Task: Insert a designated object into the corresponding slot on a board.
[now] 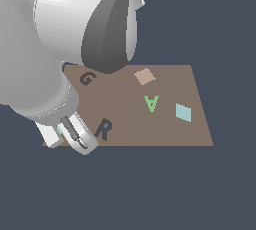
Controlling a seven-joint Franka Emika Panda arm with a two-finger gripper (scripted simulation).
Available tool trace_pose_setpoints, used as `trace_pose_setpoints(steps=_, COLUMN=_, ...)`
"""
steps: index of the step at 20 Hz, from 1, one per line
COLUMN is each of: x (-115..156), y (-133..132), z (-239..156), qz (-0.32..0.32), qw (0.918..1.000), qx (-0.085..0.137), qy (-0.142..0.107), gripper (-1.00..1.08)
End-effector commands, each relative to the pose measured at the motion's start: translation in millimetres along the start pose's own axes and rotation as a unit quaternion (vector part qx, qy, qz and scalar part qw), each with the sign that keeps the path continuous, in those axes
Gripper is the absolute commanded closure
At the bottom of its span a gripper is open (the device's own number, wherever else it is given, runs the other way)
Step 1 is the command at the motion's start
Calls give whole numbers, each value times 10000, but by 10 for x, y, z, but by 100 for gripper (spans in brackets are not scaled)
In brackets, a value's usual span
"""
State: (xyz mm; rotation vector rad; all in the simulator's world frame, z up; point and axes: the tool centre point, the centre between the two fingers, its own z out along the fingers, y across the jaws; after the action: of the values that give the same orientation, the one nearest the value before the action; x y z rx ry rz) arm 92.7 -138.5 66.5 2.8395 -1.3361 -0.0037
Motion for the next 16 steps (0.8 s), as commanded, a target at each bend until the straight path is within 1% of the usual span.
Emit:
trace_pose_setpoints(steps=1, x=112, y=88, z=59, qz=340, qw=9994, qx=9, qy=3, gripper=-92)
trace_pose_setpoints(steps=5, x=227, y=206, z=129, qz=718, qw=9974, qx=17, qy=3, gripper=-92)
trace_pose_setpoints(steps=8, x=275, y=262, z=159, qz=886, qw=9961, qx=20, qy=3, gripper=-92)
trace_pose_setpoints(steps=16, x=285, y=284, z=169, qz=929, qw=9957, qx=19, qy=1, gripper=-92)
